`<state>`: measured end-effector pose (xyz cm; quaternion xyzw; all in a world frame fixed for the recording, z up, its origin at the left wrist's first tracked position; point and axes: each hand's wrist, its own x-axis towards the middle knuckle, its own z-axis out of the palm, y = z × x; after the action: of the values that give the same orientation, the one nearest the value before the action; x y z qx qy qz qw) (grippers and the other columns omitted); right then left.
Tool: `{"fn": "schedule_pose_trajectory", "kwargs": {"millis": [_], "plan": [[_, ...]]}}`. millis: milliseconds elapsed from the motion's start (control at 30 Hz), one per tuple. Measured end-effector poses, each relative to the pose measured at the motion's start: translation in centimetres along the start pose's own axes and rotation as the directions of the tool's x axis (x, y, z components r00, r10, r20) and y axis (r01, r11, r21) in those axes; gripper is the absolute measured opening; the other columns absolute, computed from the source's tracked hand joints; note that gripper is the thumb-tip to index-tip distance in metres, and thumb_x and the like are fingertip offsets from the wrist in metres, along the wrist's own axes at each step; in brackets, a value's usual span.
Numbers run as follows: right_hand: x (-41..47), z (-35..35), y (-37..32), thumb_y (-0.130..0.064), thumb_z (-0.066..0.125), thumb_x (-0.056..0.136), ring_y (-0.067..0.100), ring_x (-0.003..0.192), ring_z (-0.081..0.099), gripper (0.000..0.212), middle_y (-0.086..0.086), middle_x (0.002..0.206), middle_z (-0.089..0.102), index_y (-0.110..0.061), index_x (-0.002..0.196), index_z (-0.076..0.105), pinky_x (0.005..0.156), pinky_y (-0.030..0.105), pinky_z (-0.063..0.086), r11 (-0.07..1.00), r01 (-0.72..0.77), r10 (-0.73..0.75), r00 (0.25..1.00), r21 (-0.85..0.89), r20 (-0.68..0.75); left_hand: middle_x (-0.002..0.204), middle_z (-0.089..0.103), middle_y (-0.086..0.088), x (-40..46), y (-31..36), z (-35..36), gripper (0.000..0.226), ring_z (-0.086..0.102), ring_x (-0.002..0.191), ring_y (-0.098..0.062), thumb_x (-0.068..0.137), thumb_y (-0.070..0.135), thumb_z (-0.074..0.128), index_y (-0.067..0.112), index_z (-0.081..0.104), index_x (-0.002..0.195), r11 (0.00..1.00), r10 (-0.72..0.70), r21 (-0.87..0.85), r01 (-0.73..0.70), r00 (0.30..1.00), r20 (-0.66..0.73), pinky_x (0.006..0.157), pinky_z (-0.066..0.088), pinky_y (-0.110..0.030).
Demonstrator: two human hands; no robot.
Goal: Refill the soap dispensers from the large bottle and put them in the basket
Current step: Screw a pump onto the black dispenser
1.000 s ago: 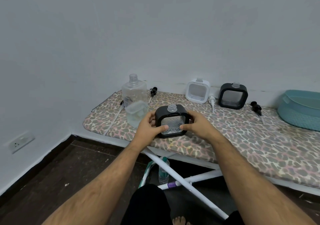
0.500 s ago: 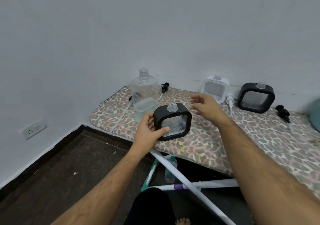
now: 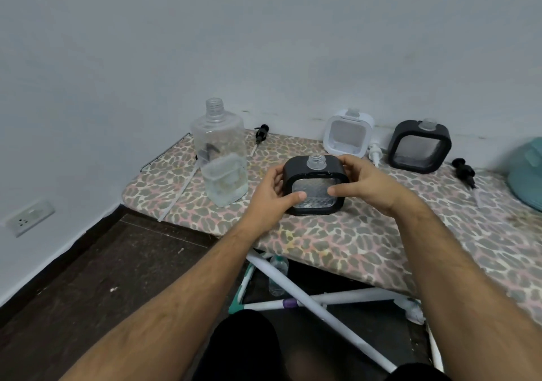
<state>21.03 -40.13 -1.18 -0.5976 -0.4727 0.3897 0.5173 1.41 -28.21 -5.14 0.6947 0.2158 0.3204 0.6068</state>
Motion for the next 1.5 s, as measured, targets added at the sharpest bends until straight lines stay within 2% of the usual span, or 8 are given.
{"fn": "schedule_pose_trajectory", "kwargs": {"millis": [267, 400, 567, 767, 933, 1133, 1333, 1500], "plan": [[-3.6, -3.4, 0.7, 0.009, 0.073, 0.079, 0.027, 0.107, 0.07, 0.048, 0.008, 0.112, 0.073, -0.013, 0.12, 0.061, 0.091, 0.041, 0.056, 1.0, 0.0, 0.001, 0.984, 0.002, -0.178, 0.139, 0.056, -0.004, 2.3, 1.7, 3.4, 0.074, 0.056, 0.126, -0.016, 0.076, 0.019, 0.084, 0.015, 0.046, 0.14, 0.996, -0.066, 0.068, 0.054, 0.979, 0.192, 0.109, 0.045, -0.042], [-4.0, -2.9, 1.3, 0.006, 0.075, 0.08, 0.023, 0.106, 0.07, 0.05, 0.004, 0.111, 0.074, -0.016, 0.123, 0.061, 0.09, 0.037, 0.057, 0.999, 0.024, -0.018, 0.977, 0.026, -0.211, 0.136, 0.06, -0.003, 4.1, 3.0, 2.1, 0.075, 0.057, 0.124, -0.017, 0.079, 0.078, 0.046, 0.025, 0.057, 0.131, 0.987, -0.036, 0.155, 0.033, 0.999, 0.017, 0.108, 0.041, -0.04], [-4.1, -1.9, 2.0, 0.007, 0.073, 0.079, 0.022, 0.107, 0.07, 0.054, 0.002, 0.113, 0.074, -0.016, 0.125, 0.058, 0.086, 0.032, 0.058, 0.984, 0.064, -0.024, 0.971, 0.164, -0.239, 0.135, 0.059, -0.004, 10.5, 2.4, 0.1, 0.055, 0.056, 0.123, -0.02, 0.095, 0.042, 0.061, 0.01, 0.052, 0.138, 0.865, 0.072, 0.49, 0.109, 0.939, -0.336, 0.105, 0.044, -0.034], [-4.0, -1.7, 2.9, 0.003, 0.072, 0.08, 0.017, 0.107, 0.07, 0.051, -0.003, 0.115, 0.073, -0.019, 0.124, 0.056, 0.085, 0.027, 0.057, 0.976, 0.108, -0.061, 0.969, 0.187, -0.239, 0.123, 0.059, -0.013, 17.8, 0.0, -1.2, 0.051, 0.058, 0.11, -0.029, 0.091, 0.042, 0.065, 0.004, 0.054, 0.123, 0.535, 0.107, 0.79, 0.298, 0.904, -0.414, 0.095, 0.051, -0.042], [-4.1, -1.6, 3.5, 0.005, 0.07, 0.082, 0.013, 0.105, 0.07, 0.052, -0.007, 0.113, 0.073, -0.021, 0.124, 0.055, 0.081, 0.022, 0.056, 0.97, 0.142, -0.091, 0.965, 0.197, -0.247, 0.12, 0.06, -0.015, 20.8, -1.9, -2.3, 0.036, 0.057, 0.107, -0.032, 0.096, 0.035, 0.049, 0.01, 0.054, 0.121, 0.286, 0.042, 0.864, 0.415, 0.895, -0.444, 0.09, 0.049, -0.041], [-3.9, -1.9, 3.6, -0.008, 0.074, 0.074, 0.014, 0.108, 0.069, 0.058, -0.004, 0.116, 0.072, -0.019, 0.127, 0.054, 0.084, 0.023, 0.055, 0.967, 0.158, -0.107, 0.964, 0.2, -0.242, 0.116, 0.064, -0.013, 21.2, -2.3, -2.0, 0.03, 0.06, 0.106, -0.032, 0.099, 0.014, 0.041, 0.016, 0.053, 0.127, 0.171, 0.079, 0.877, 0.448, 0.881, -0.466, 0.092, 0.041, -0.044], [-4.0, -1.5, 3.6, 0.004, 0.071, 0.081, 0.014, 0.109, 0.069, 0.055, -0.006, 0.117, 0.072, -0.021, 0.127, 0.054, 0.086, 0.025, 0.056, 0.972, 0.132, -0.083, 0.966, 0.193, -0.244, 0.105, 0.067, -0.01, 19.7, -0.5, -1.1, 0.018, 0.063, 0.095, -0.029, 0.095, 0.01, 0.051, 0.013, 0.058, 0.112, 0.193, 0.045, 0.883, 0.427, 0.895, -0.443, 0.083, 0.05, -0.037], [-4.2, -1.4, 3.2, 0.006, 0.071, 0.083, 0.015, 0.11, 0.069, 0.056, -0.004, 0.119, 0.072, -0.02, 0.129, 0.053, 0.088, 0.026, 0.056, 0.978, 0.106, -0.059, 0.967, 0.182, -0.248, 0.107, 0.068, -0.01, 16.8, 1.5, 0.3, 0.026, 0.064, 0.093, -0.026, 0.095, 0.018, 0.061, 0.009, 0.058, 0.119, 0.361, 0.041, 0.893, 0.269, 0.952, -0.303, 0.079, 0.056, -0.039]]}}
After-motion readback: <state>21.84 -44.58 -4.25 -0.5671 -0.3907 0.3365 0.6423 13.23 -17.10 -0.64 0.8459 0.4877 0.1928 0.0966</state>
